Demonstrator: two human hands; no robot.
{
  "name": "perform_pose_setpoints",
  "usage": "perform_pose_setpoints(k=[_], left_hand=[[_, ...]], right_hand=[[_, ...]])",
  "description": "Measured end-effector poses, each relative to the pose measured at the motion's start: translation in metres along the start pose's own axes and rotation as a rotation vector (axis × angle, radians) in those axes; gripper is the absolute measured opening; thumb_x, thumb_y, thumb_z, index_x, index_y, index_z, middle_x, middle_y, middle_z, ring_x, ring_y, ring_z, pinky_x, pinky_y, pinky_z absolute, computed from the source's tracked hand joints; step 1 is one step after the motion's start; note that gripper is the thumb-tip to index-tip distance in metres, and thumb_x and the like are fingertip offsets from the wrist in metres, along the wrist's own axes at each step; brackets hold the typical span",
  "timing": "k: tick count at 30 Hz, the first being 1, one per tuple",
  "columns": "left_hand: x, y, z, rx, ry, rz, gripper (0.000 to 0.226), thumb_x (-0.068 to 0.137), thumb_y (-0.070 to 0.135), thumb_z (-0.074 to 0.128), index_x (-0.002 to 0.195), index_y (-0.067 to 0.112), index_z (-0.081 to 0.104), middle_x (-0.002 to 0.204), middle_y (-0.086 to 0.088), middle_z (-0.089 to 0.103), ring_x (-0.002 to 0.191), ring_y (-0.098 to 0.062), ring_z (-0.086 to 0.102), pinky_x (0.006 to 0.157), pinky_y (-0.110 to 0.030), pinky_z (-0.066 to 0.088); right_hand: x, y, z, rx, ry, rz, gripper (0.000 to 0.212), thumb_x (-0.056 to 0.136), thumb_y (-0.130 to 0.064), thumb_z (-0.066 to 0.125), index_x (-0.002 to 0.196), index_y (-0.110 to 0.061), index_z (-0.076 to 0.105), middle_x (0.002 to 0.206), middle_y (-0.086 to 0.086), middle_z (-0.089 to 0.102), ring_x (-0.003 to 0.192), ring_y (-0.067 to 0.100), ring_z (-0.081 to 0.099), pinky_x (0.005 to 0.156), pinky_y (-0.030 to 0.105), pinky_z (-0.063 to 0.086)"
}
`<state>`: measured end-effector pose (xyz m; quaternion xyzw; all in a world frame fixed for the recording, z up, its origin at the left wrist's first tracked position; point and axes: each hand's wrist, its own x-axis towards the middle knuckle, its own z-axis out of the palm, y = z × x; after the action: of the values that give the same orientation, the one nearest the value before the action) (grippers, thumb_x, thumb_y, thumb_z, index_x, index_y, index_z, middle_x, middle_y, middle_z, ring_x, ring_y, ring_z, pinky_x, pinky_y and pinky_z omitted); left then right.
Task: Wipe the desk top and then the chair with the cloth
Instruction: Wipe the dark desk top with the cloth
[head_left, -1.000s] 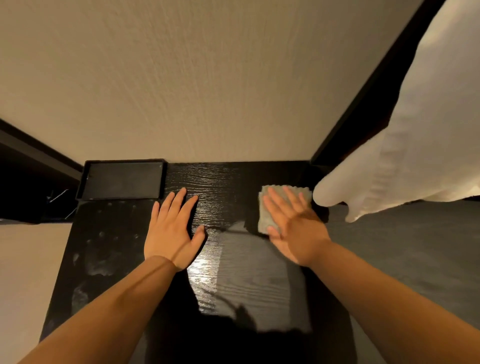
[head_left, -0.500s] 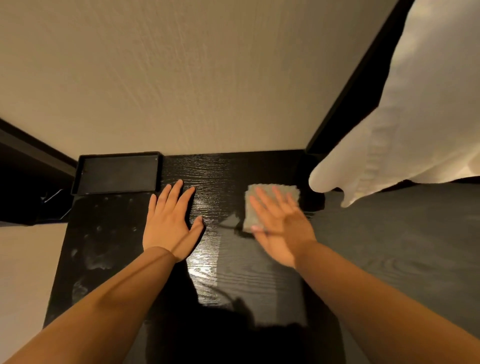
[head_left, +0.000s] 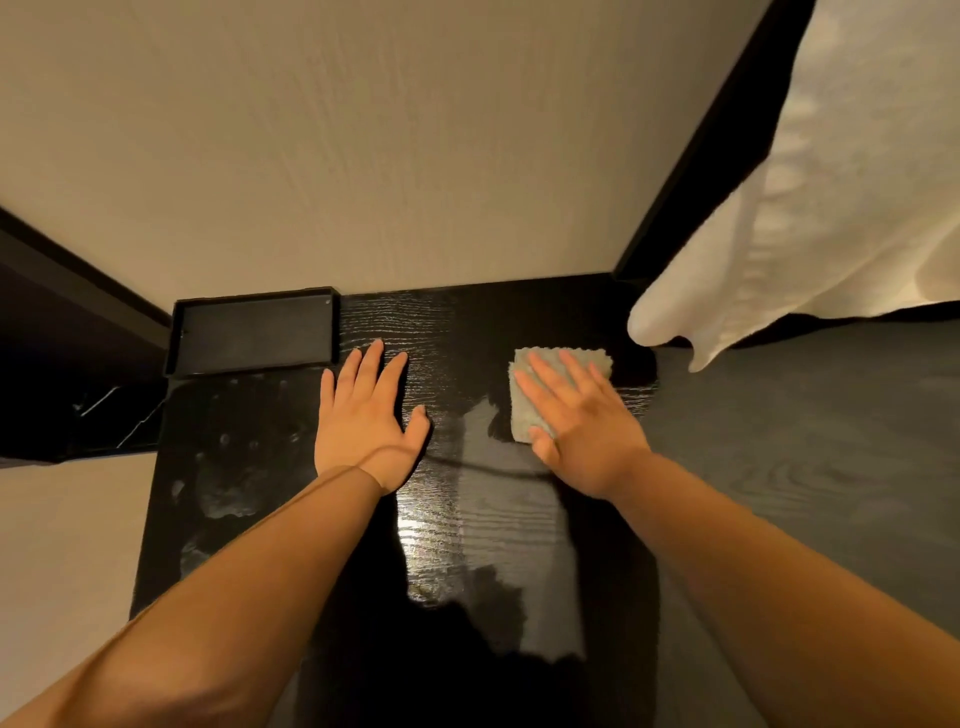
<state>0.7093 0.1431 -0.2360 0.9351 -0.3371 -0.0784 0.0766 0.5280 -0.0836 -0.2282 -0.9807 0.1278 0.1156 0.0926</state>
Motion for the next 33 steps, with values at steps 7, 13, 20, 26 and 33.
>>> perform_pose_setpoints(k=[7, 13, 20, 26, 33], left_hand=[[-0.003, -0.002, 0.004, -0.020, 0.025, 0.002, 0.072, 0.096, 0.056, 0.041, 0.162, 0.029, 0.033, 0.173, -0.001, 0.021, 0.160, -0.025, 0.012, 0.130, -0.054, 0.007], [-0.002, -0.003, 0.004, -0.005, 0.022, 0.007, 0.071, 0.098, 0.055, 0.040, 0.163, 0.029, 0.030, 0.174, -0.002, 0.019, 0.161, -0.025, 0.010, 0.130, -0.055, 0.007], [-0.012, 0.000, 0.001, -0.014, -0.049, -0.006, 0.068, 0.104, 0.051, 0.036, 0.166, 0.027, 0.023, 0.175, -0.004, 0.013, 0.161, -0.029, 0.007, 0.130, -0.053, 0.007], [-0.059, -0.002, 0.004, 0.008, -0.130, 0.012, 0.069, 0.104, 0.048, 0.038, 0.167, 0.028, 0.019, 0.176, -0.002, 0.004, 0.162, -0.026, 0.000, 0.131, -0.045, 0.001], [-0.071, -0.012, 0.005, 0.035, -0.181, 0.082, 0.072, 0.101, 0.051, 0.028, 0.168, 0.027, 0.011, 0.176, -0.002, -0.005, 0.161, -0.026, -0.009, 0.131, -0.046, -0.003]], right_hand=[[0.004, 0.013, 0.001, 0.069, 0.016, 0.481, 0.076, 0.095, -0.049, 0.026, 0.163, -0.028, -0.001, 0.171, 0.001, -0.004, 0.154, 0.039, 0.003, 0.124, 0.058, 0.002], [0.007, -0.067, 0.012, -0.020, -0.034, 0.137, 0.073, 0.097, -0.051, 0.020, 0.161, -0.031, -0.010, 0.170, -0.004, -0.014, 0.155, 0.032, -0.016, 0.125, 0.051, -0.011], [-0.006, 0.012, 0.004, 0.021, 0.056, 0.129, 0.075, 0.090, -0.051, 0.040, 0.159, -0.020, 0.033, 0.164, 0.010, 0.032, 0.149, 0.042, 0.029, 0.118, 0.062, 0.029], [0.000, -0.067, 0.009, 0.024, 0.012, 0.359, 0.075, 0.100, -0.047, 0.022, 0.163, -0.020, -0.008, 0.170, 0.007, -0.015, 0.154, 0.041, -0.014, 0.126, 0.052, -0.005], [-0.011, -0.052, 0.021, 0.001, 0.016, -0.017, 0.074, 0.093, -0.050, 0.032, 0.162, -0.023, 0.024, 0.170, 0.004, 0.018, 0.155, 0.037, 0.014, 0.124, 0.056, 0.019]])
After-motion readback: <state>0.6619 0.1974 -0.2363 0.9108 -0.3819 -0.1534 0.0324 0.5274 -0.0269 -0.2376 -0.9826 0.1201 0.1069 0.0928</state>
